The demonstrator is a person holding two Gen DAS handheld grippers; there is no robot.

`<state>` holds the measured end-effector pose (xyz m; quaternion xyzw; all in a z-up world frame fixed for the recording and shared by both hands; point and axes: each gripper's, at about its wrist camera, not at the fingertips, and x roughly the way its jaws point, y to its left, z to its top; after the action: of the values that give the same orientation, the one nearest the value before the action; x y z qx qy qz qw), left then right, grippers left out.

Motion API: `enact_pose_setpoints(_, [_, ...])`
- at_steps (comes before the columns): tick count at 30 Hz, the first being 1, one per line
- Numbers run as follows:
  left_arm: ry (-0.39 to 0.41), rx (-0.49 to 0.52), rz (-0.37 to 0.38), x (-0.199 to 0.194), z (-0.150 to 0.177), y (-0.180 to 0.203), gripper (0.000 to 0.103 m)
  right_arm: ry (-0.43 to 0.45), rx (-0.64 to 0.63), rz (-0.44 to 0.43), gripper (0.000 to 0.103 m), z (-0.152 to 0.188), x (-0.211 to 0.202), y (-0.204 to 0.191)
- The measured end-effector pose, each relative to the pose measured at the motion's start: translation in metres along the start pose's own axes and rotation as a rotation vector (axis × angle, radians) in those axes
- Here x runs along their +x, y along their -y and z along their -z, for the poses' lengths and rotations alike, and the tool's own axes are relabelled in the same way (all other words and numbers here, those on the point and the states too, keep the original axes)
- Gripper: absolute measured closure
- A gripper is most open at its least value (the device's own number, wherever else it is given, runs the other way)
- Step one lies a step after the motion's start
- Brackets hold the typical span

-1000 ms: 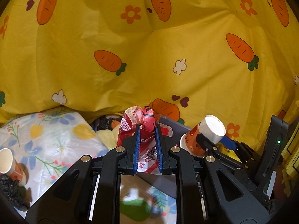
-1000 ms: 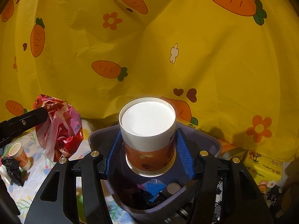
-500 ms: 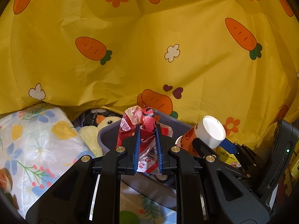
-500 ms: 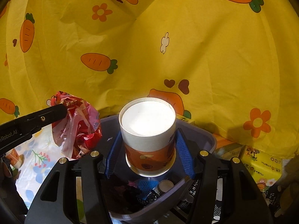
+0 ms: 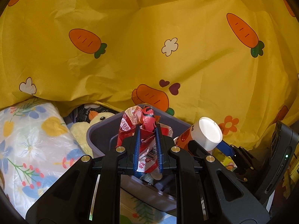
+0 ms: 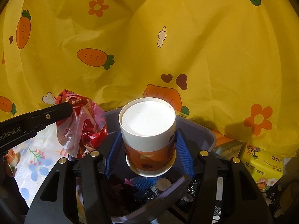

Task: Collect trash
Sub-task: 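Carry the red wrapper and orange cup over the grey bin and release both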

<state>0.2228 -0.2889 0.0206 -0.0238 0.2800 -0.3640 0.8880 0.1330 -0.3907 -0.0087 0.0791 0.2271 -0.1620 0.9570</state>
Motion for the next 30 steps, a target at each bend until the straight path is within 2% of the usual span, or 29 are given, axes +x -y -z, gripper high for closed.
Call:
enact_pose_setpoints(20, [-0.024,0.017,0.031,0.019,0.004,0.002,0.088,-0.014,-0.026,0.020,0.045,0.004,0.012,-0.004])
enact_pose_setpoints(22, [-0.020,0.028,0.032,0.020,0.005,0.003,0.081,-0.010,-0.039,0.036,0.041,0.005,0.013,-0.005])
enact_pose_setpoints(23, [-0.019,0.029,0.027,0.019,0.006,0.002,0.064,-0.009,-0.043,0.041,0.035,0.006,0.013,-0.005])
enact_pose_setpoints(24, [-0.013,0.026,0.016,0.019,0.007,0.001,0.041,-0.007,-0.043,0.045,0.031,0.007,0.013,-0.005])
enact_pose_setpoints(25, [0.001,0.019,0.003,0.016,0.007,-0.001,0.036,-0.002,-0.041,0.046,0.027,0.008,0.013,-0.005])
enact_pose_setpoints(30, [0.023,-0.007,-0.040,0.009,0.008,-0.013,0.029,-0.020,-0.025,0.034,0.027,0.010,0.017,-0.003])
